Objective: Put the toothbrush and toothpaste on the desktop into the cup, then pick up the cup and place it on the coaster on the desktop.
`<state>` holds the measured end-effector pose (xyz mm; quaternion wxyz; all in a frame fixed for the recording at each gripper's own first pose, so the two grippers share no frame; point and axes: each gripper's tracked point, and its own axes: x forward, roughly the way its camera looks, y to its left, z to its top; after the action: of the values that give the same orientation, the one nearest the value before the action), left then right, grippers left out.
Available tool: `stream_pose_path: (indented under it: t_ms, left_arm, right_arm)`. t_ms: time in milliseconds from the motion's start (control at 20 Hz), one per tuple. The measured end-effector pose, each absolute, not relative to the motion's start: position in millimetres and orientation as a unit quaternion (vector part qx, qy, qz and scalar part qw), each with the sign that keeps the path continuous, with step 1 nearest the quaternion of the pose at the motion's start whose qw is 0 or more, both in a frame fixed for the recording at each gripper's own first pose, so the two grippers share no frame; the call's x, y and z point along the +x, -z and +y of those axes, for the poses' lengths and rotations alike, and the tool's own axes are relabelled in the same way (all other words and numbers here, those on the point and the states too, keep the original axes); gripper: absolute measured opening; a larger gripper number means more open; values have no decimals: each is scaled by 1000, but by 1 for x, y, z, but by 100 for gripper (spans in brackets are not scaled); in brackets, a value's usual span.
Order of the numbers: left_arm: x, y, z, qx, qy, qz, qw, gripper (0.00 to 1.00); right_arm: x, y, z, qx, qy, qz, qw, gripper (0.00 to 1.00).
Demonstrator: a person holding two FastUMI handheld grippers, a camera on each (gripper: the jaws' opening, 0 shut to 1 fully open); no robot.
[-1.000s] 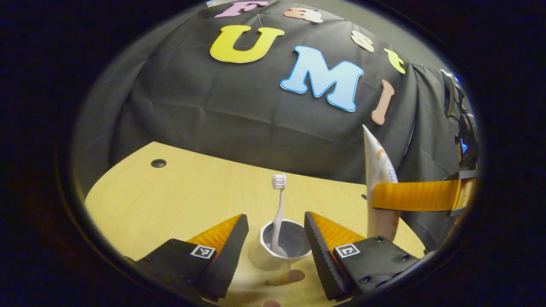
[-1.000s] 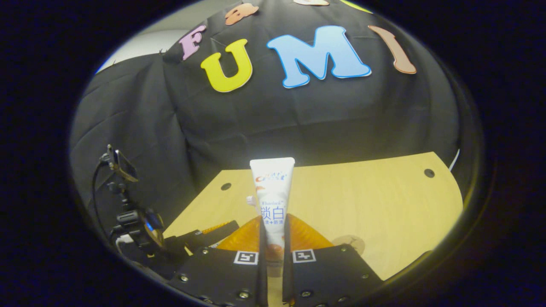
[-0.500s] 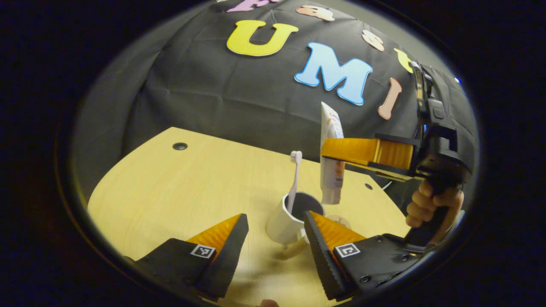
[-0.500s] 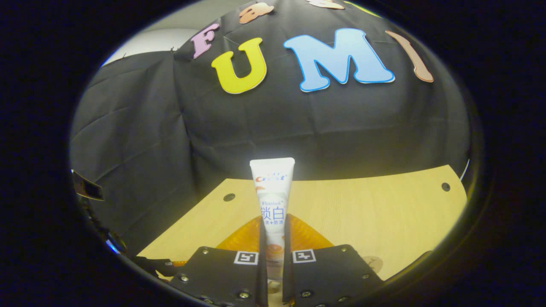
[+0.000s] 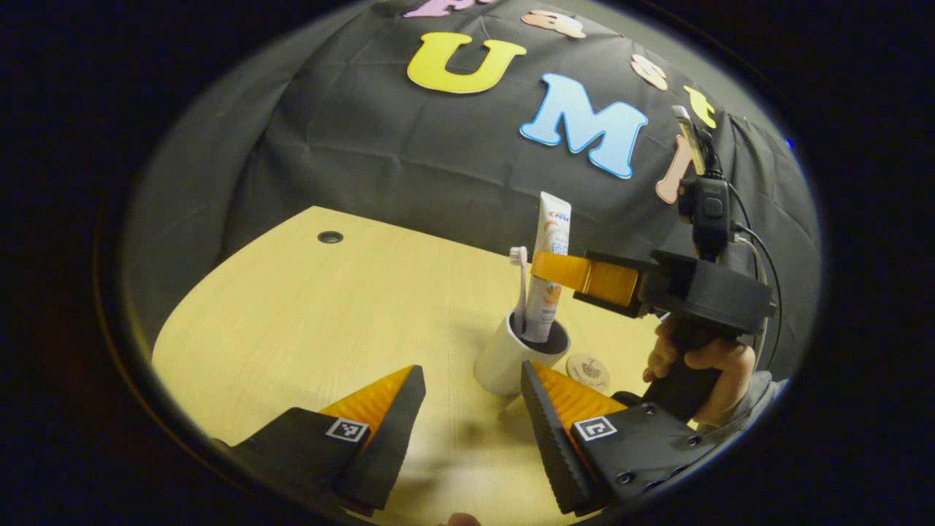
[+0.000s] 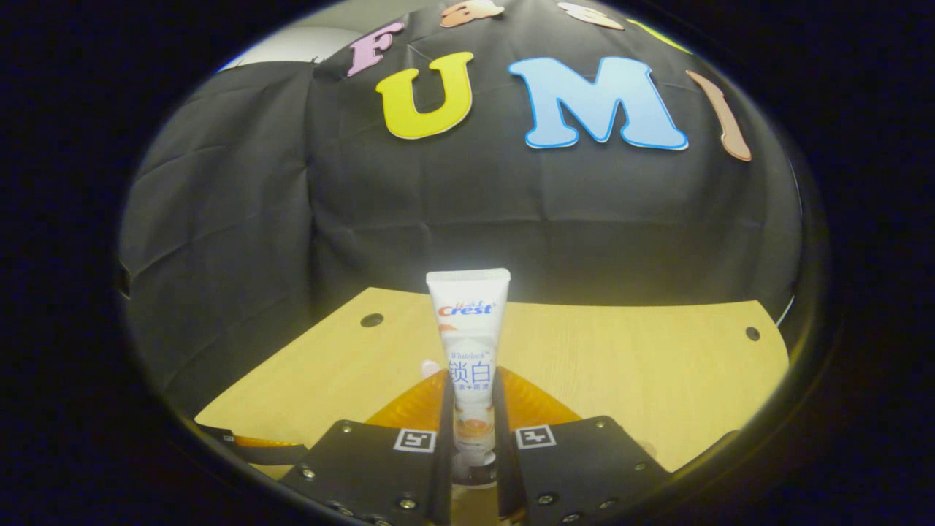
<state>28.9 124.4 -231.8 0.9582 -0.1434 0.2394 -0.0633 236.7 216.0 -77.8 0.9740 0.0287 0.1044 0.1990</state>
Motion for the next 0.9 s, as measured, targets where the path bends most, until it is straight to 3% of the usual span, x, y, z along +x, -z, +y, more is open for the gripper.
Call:
stream_pose_path:
  t_ms: [50, 100, 150, 600, 900]
  left_arm:
    - [29, 232, 124, -145, 65, 240, 958, 87]
    - [30, 232, 123, -146, 67, 240, 957, 87]
    - [29, 233, 122, -148, 68, 240, 957, 87]
    - [26, 221, 96, -131, 90, 237, 959, 90]
    - [32, 224, 66, -121, 112, 244, 956, 87]
  right_arm:
    - [234, 84, 214, 26, -197, 113, 973, 28]
    - [231, 84, 217, 26, -206, 114, 972, 30]
    - [229, 83, 214, 22, -205, 114, 972, 43]
    - [199, 53, 184, 23, -201, 80, 976, 43]
    - [177, 29, 122, 31, -159, 50, 986, 43]
